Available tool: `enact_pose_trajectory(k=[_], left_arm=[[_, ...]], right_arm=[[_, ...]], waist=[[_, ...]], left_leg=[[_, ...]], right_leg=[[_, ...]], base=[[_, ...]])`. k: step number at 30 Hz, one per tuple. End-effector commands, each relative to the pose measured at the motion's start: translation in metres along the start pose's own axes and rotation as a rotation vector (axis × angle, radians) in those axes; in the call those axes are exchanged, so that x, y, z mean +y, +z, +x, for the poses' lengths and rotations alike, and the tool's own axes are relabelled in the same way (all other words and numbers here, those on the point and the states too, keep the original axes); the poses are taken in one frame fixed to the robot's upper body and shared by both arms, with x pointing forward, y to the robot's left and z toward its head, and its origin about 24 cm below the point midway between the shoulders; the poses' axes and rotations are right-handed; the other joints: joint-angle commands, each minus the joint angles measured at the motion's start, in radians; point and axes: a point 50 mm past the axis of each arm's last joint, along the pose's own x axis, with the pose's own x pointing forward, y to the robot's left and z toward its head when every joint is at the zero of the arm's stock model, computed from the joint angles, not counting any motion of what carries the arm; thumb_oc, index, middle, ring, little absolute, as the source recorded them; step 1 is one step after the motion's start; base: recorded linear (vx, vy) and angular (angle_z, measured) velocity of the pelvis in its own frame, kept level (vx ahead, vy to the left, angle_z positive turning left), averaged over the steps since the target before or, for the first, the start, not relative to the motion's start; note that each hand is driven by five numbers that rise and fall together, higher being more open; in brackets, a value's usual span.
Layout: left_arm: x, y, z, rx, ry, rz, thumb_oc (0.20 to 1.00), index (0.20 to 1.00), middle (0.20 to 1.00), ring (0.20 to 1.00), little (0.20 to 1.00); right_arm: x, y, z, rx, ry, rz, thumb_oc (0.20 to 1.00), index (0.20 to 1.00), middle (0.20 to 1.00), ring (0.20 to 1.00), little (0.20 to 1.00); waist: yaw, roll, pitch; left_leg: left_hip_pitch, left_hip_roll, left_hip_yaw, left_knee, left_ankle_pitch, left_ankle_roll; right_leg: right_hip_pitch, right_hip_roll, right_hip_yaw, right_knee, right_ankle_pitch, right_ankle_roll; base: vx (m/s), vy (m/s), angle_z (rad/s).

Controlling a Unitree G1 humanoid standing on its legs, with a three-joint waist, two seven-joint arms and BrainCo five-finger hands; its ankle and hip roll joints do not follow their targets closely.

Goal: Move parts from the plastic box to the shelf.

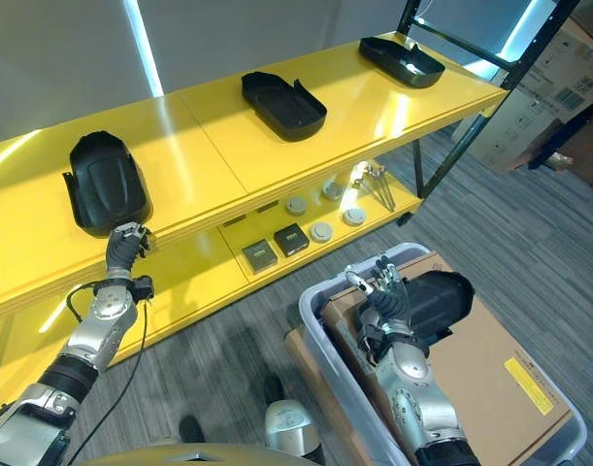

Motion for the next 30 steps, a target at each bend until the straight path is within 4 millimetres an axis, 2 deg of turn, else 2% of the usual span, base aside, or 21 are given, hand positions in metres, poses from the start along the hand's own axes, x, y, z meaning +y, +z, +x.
enact_pose_trajectory(k=[1, 16, 19, 20, 21, 24, 27, 30], left_arm=[[0.003, 0.024, 0.019, -0.109, 0.048, 0.013, 0.200, 0.200, 0.200, 0.200, 0.200], [0.017, 0.042, 0.032, -0.184, 0.075, 0.046, 0.200, 0.200, 0.200, 0.200, 0.200], [0.020, 0.053, 0.036, -0.234, 0.083, 0.018, 0.200, 0.200, 0.200, 0.200, 0.200], [0.020, 0.061, 0.037, -0.260, 0.083, -0.003, 0.200, 0.200, 0.200, 0.200, 0.200], [0.019, 0.080, 0.036, -0.330, 0.066, -0.052, 0.200, 0.200, 0.200, 0.200, 0.200], [0.013, 0.096, 0.030, -0.387, 0.026, -0.070, 0.200, 0.200, 0.200, 0.200, 0.200], [0.001, 0.108, 0.020, -0.412, -0.046, -0.097, 0.200, 0.200, 0.200, 0.200, 0.200], [-0.006, 0.111, 0.015, -0.415, -0.076, -0.093, 0.200, 0.200, 0.200, 0.200, 0.200]], right_arm=[[-0.001, 0.019, 0.008, -0.080, 0.043, -0.048, 1.000, 1.000, 1.000, 1.000, 1.000], [-0.007, 0.022, 0.010, -0.074, 0.056, -0.080, 1.000, 1.000, 1.000, 1.000, 1.000], [-0.008, 0.024, 0.011, -0.075, 0.058, -0.083, 1.000, 1.000, 1.000, 1.000, 1.000], [-0.008, 0.026, 0.012, -0.076, 0.058, -0.083, 1.000, 1.000, 1.000, 1.000, 1.000], [-0.008, 0.027, 0.012, -0.080, 0.054, -0.087, 1.000, 1.000, 1.000, 1.000, 1.000], [-0.010, 0.028, 0.012, -0.089, 0.049, -0.084, 1.000, 1.000, 1.000, 1.000, 1.000], [-0.012, 0.031, 0.012, -0.111, 0.048, -0.074, 1.000, 1.000, 1.000, 1.000, 1.000], [-0.011, 0.032, 0.011, -0.117, 0.048, -0.068, 1.000, 1.000, 1.000, 1.000, 1.000]], waist=[[0.005, 0.011, -0.027], [-0.004, 0.015, -0.028], [-0.008, 0.017, -0.029], [-0.008, 0.019, -0.029], [-0.006, 0.024, -0.028], [-0.002, 0.027, -0.023], [0.004, 0.027, -0.013], [0.007, 0.025, -0.008]], left_leg=[[-0.100, 0.074, -0.009, 0.152, -0.025, -0.017], [-0.116, 0.078, -0.011, 0.181, -0.026, -0.020], [-0.115, 0.077, -0.011, 0.180, -0.027, -0.020], [-0.116, 0.076, -0.013, 0.180, -0.028, -0.020], [-0.123, 0.074, -0.016, 0.183, -0.031, -0.018], [-0.132, 0.074, -0.022, 0.189, -0.035, -0.016], [-0.144, 0.071, -0.031, 0.192, -0.036, -0.015], [-0.148, 0.069, -0.036, 0.192, -0.036, -0.015]], right_leg=[[-0.031, -0.036, -0.016, 0.107, -0.084, 0.071], [-0.037, -0.042, -0.017, 0.124, -0.088, 0.068], [-0.041, -0.042, -0.015, 0.129, -0.089, 0.068], [-0.043, -0.042, -0.014, 0.129, -0.090, 0.068], [-0.050, -0.044, -0.015, 0.135, -0.091, 0.069], [-0.057, -0.047, -0.018, 0.140, -0.092, 0.070], [-0.065, -0.048, -0.022, 0.140, -0.092, 0.071], [-0.064, -0.047, -0.025, 0.139, -0.092, 0.072]], base=[[0.00, 0.000, 0.00], [0.01, 0.003, 0.00], [0.00, 0.000, 0.00], [0.01, 0.032, -0.02], [0.00, 0.000, 0.00], [0.00, 0.011, -0.01], [-0.05, 0.009, 0.02], [-0.02, 0.001, 0.01]])
